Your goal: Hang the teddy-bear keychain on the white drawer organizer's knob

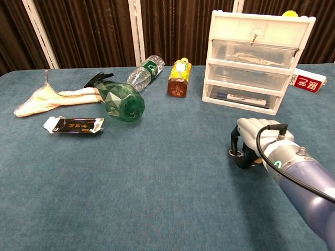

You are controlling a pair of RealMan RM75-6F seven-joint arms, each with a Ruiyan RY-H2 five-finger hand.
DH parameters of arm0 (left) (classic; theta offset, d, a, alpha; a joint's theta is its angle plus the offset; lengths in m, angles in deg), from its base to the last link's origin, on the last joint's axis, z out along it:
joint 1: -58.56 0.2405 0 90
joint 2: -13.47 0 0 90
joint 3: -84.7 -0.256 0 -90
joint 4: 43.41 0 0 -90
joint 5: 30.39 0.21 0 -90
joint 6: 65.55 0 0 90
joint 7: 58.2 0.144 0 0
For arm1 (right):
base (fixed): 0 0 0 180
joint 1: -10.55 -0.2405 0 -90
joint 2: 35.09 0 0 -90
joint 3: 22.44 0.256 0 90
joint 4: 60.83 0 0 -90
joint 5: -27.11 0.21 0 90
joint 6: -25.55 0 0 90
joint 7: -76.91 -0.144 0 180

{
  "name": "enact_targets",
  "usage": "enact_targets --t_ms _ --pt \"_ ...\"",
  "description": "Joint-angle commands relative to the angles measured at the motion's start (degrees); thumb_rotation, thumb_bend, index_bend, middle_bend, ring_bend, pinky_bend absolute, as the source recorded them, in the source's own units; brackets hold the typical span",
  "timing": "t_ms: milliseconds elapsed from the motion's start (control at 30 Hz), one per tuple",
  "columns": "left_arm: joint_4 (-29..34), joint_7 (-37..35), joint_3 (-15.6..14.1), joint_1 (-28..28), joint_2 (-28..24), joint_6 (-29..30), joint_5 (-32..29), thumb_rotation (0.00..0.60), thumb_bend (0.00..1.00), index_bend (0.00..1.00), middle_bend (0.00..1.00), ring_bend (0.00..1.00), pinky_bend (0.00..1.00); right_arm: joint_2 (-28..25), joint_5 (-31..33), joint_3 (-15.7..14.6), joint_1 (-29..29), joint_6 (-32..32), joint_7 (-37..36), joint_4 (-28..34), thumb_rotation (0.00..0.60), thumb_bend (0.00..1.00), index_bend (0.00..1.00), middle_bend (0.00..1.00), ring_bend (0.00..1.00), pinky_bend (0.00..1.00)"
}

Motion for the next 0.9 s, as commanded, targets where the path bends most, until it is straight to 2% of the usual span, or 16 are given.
enact_targets --t_ms 33,900 --pt "0.0 0.0 0.0 0.0 0.0 0.0 0.0 0.482 0.07 0.0 0.0 0.0 0.0 -0.3 -0.3 0.0 0.1 -0.2 -0.2 0.3 0.6 0.38 0.58 1.0 1.0 0.93" --pt "-0.1 0.0 0.1 0.0 0.1 0.1 0.1 0.483 0.07 0.0 0.0 0.0 0.0 -1.5 -1.8 0.2 0.3 -0.8 -1.3 1.8 0.6 0.5 0.63 1.0 1.0 0.93"
